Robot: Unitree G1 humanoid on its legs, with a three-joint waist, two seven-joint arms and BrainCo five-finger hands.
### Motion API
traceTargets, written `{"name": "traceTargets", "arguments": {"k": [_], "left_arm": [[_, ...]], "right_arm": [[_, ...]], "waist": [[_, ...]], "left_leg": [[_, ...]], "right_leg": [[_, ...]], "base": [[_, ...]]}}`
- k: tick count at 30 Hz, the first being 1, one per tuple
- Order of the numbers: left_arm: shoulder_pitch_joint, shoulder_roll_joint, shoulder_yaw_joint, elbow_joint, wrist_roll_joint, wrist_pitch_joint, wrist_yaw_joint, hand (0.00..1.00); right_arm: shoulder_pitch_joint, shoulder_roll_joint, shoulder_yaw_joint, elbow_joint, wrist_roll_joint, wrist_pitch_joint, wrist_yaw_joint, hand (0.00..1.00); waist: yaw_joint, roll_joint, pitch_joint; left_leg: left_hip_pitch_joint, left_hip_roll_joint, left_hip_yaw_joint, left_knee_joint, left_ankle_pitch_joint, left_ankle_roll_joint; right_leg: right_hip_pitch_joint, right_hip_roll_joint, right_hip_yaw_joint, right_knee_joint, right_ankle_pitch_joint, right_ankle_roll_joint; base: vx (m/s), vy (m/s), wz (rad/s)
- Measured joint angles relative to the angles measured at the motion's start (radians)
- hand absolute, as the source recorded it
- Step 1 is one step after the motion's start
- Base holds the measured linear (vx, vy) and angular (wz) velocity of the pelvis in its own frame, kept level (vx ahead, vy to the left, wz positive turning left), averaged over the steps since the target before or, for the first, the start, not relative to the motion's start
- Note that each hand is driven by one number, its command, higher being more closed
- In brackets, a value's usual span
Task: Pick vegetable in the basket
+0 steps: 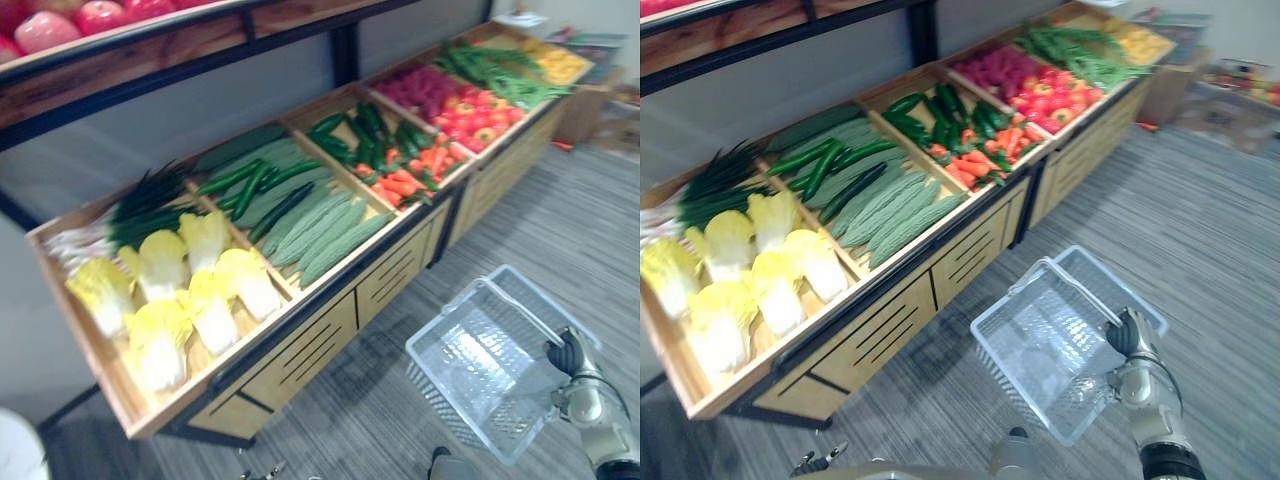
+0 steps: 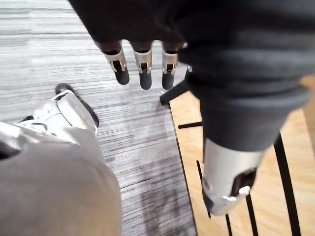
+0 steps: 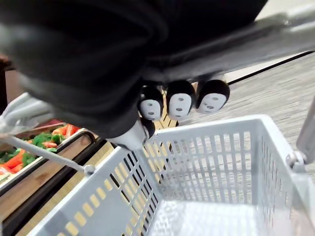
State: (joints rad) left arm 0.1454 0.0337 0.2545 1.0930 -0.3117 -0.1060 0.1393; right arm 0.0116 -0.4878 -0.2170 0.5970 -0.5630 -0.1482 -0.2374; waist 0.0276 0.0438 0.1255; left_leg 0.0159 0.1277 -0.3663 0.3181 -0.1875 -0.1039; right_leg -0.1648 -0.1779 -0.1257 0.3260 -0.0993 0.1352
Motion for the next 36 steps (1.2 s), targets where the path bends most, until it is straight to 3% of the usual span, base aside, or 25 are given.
{"name": "traceTargets", "arguments": {"k": [2,3,4,6,8,10,12,16,20,22,24,26,27,28,29,30,32,35,36], "left_arm": [[-0.001,0.004,-0.003,-0.001,0.000,0.000,0.000,0.00],[0.000,0.005,-0.004,-0.002,0.000,0.000,0.000,0.00],[-0.001,0.009,-0.017,-0.003,0.002,0.000,0.000,0.00],[0.002,0.017,-0.032,-0.007,0.010,0.004,-0.001,0.00],[0.006,0.021,-0.045,-0.008,0.021,0.010,-0.003,0.00],[0.005,0.028,-0.051,-0.011,0.025,0.020,-0.010,0.00],[0.009,0.034,-0.052,-0.011,0.054,0.023,-0.012,0.00],[0.007,0.033,-0.053,-0.007,0.071,0.023,-0.012,0.00],[0.007,0.035,-0.053,0.022,0.091,0.022,-0.012,0.00],[0.006,0.038,-0.054,0.028,0.092,0.022,-0.013,0.00],[0.005,0.041,-0.080,0.050,0.092,0.022,-0.015,0.00],[0.008,0.058,-0.119,0.055,0.093,0.022,-0.023,0.00],[0.008,0.062,-0.127,0.054,0.095,0.022,-0.027,0.00],[0.008,0.068,-0.133,0.053,0.096,0.022,-0.030,0.00],[0.004,0.070,-0.134,0.051,0.096,0.021,-0.032,0.00],[-0.006,0.078,-0.130,0.050,0.095,0.022,-0.035,0.00],[-0.023,0.084,-0.127,0.049,0.094,0.022,-0.036,0.00],[-0.040,0.090,-0.095,0.048,0.089,0.021,-0.037,0.00],[-0.048,0.100,-0.082,0.046,0.089,0.021,-0.039,0.00]], "right_arm": [[0.037,0.001,-0.028,0.000,0.000,0.003,-0.008,1.00],[0.044,0.006,-0.036,0.000,0.001,0.003,-0.012,1.00],[0.052,0.016,-0.056,-0.001,0.005,0.002,-0.027,1.00],[0.055,0.039,-0.065,-0.007,0.025,0.002,-0.043,1.00],[0.075,0.062,-0.072,-0.017,0.036,0.001,-0.043,1.00],[0.093,0.090,-0.074,-0.033,0.052,-0.003,-0.042,1.00],[0.093,0.095,-0.074,-0.036,0.052,-0.017,-0.042,1.00],[0.107,0.095,-0.066,-0.033,0.052,-0.031,-0.040,1.00],[0.106,0.102,-0.028,-0.004,0.051,-0.037,-0.038,1.00],[0.108,0.112,-0.028,0.017,0.052,-0.037,-0.038,1.00],[0.092,0.115,-0.026,0.054,0.056,-0.034,-0.038,1.00],[0.058,0.116,-0.008,0.086,0.066,-0.032,-0.038,1.00],[0.054,0.116,-0.008,0.088,0.068,-0.032,-0.038,1.00],[0.051,0.119,-0.008,0.088,0.072,-0.033,-0.038,1.00],[0.050,0.120,-0.008,0.088,0.073,-0.037,-0.038,1.00],[0.052,0.120,-0.009,0.089,0.073,-0.039,-0.038,1.00],[0.051,0.119,-0.014,0.093,0.074,-0.039,-0.038,1.00],[0.050,0.121,-0.042,0.136,0.087,-0.047,-0.039,1.00],[0.047,0.125,-0.084,0.175,0.095,-0.047,-0.039,1.00]], "waist": [[-0.004,-0.007,0.003],[-0.005,-0.009,0.003],[-0.011,-0.010,0.002],[-0.034,-0.010,0.002],[-0.053,-0.005,-0.001],[-0.043,-0.003,-0.007],[-0.034,-0.009,-0.010],[-0.033,-0.001,-0.015],[-0.026,-0.002,-0.014],[-0.028,-0.013,-0.007],[-0.035,-0.007,-0.006],[-0.039,-0.013,-0.003],[-0.044,-0.015,-0.001],[-0.051,-0.008,0.005],[-0.055,-0.013,0.010],[-0.056,-0.014,0.021],[-0.057,-0.027,0.028],[-0.057,-0.061,0.023],[-0.058,-0.080,0.025]], "left_leg": [[-0.027,0.039,0.173,-0.020,0.121,-0.015],[-0.026,0.050,0.238,-0.029,0.142,-0.009],[-0.027,0.081,0.423,-0.041,0.157,0.022],[-0.028,0.107,0.744,-0.056,0.154,0.039],[-0.011,0.089,0.884,-0.146,0.157,0.038],[0.001,0.053,0.873,-0.278,0.188,0.034],[0.001,0.016,0.863,-0.344,0.219,0.052],[-0.013,-0.043,0.815,-0.388,0.244,0.077],[0.002,-0.070,0.797,-0.414,0.247,0.083],[0.022,-0.089,0.792,-0.419,0.223,0.088],[0.053,-0.106,0.790,-0.420,0.197,0.096],[0.081,-0.102,0.787,-0.419,0.180,0.104],[0.094,-0.098,0.784,-0.419,0.177,0.107],[0.102,-0.088,0.768,-0.419,0.172,0.117],[0.115,-0.072,0.757,-0.419,0.170,0.120],[0.114,-0.060,0.738,-0.414,0.168,0.117],[0.106,-0.050,0.729,-0.394,0.173,0.110],[0.072,-0.043,0.694,-0.340,0.153,0.079],[0.073,-0.053,0.670,-0.330,0.145,0.059]], "right_leg": [[0.100,-0.020,-0.129,-0.054,-0.009,-0.016],[0.123,-0.025,-0.156,-0.070,-0.009,-0.019],[0.157,-0.036,-0.220,-0.095,-0.011,-0.023],[0.193,-0.051,-0.319,-0.133,-0.007,-0.029],[0.208,-0.048,-0.392,-0.155,0.000,-0.022],[0.208,-0.048,-0.437,-0.181,0.018,-0.009],[0.212,-0.047,-0.452,-0.225,0.057,0.003],[0.231,-0.071,-0.470,-0.278,0.092,0.030],[0.230,-0.095,-0.477,-0.249,0.088,0.030],[0.221,-0.142,-0.478,-0.159,0.042,0.033],[0.185,-0.206,-0.447,0.006,0.028,0.020],[0.063,-0.244,-0.312,0.255,0.097,-0.119],[0.033,-0.240,-0.262,0.303,0.130,-0.122],[0.009,-0.220,-0.199,0.333,0.103,-0.093],[0.007,-0.177,-0.153,0.314,0.035,-0.072],[0.002,-0.127,-0.140,0.236,-0.004,-0.067],[0.004,-0.094,-0.125,0.129,-0.003,-0.066],[0.015,-0.035,0.025,-0.118,0.054,-0.002],[0.035,-0.039,0.032,-0.169,0.125,-0.001]], "base": [[0.10,-0.363,1.61],[0.04,-0.283,1.47],[0.00,-0.201,1.25],[-0.03,-0.102,1.36],[-0.07,0.057,1.28],[-0.09,0.135,0.84],[-0.06,0.122,0.35],[-0.02,0.118,0.37],[0.03,0.035,0.16],[0.07,0.043,0.16],[0.06,0.068,0.07],[0.09,0.087,-0.03],[0.12,0.057,0.13],[0.13,0.021,0.29],[0.17,-0.006,0.46],[0.13,-0.027,0.45],[0.13,-0.058,0.29],[0.14,-0.154,0.45],[0.17,-0.248,0.53]]}}
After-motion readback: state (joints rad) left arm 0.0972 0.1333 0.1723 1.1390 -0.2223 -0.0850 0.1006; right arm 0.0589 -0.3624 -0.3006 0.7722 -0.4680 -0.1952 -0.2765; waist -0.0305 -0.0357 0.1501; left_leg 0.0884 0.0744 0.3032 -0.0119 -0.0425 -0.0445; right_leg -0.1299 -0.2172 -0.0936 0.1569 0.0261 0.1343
